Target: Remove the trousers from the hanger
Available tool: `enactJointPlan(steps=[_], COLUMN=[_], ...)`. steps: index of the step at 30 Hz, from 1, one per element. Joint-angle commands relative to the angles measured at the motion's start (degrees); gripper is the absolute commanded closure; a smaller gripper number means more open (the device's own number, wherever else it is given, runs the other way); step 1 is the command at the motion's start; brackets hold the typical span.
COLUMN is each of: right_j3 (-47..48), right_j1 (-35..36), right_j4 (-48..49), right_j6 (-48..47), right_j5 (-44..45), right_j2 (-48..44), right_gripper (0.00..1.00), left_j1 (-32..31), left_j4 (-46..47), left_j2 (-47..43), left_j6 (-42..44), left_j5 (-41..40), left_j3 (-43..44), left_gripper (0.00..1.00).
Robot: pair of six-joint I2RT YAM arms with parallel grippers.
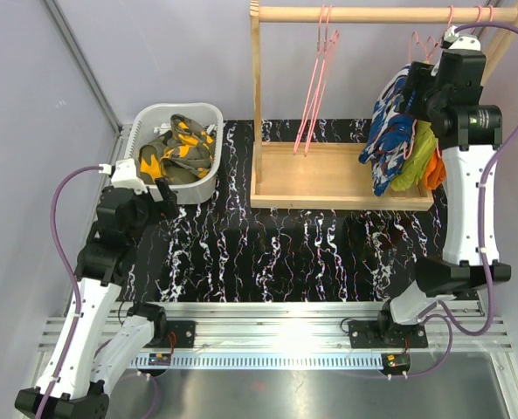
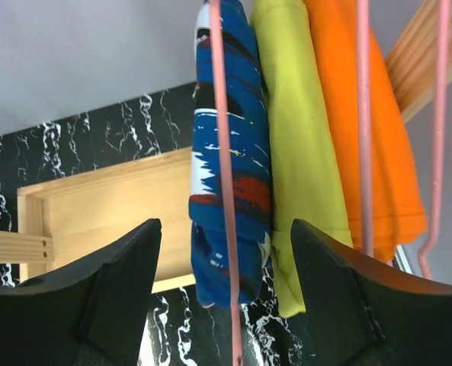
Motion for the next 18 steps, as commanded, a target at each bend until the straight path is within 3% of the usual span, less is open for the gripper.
enactJointPlan(steps=[1,2,8,12,14,18], right_j3=[3.7,4.1,2.8,2.0,2.9,5.1], right_j1=[-1.5,-1.6,-1.6,-1.5,-1.6,-1.6], right_j4=[-0.9,-1.0,0.8,3.3,3.2,2.6], right_j6=[0.6,0.6,-0.1,-0.2,0.1,0.1], right_j5=[-4.1,-5.4,-10.6,-9.9,-10.1,-11.6], right_j2=[2.5,3.0,4.4,3.3,2.8,2.5], right_gripper=[0.25,0.36,0.61,0.93,1.0,1.0], left_j1=[0.2,0.3,0.3,0.3,0.3,0.3], left_j4=[1.3,1.3,1.2,1.3,1.3,1.4], left_j2=[0.1,0.0,0.0,0.2,0.4,0.5], left_j6=[0.7,0.7,0.6,0.7,0.7,0.4], left_j5=[1.0,1.1,1.7,1.9,2.1,2.8], left_j3=[0.4,0.4,0.5,0.5,0.5,0.5], left_gripper=[0.01,0.01,0.01,0.01,0.01,0.01])
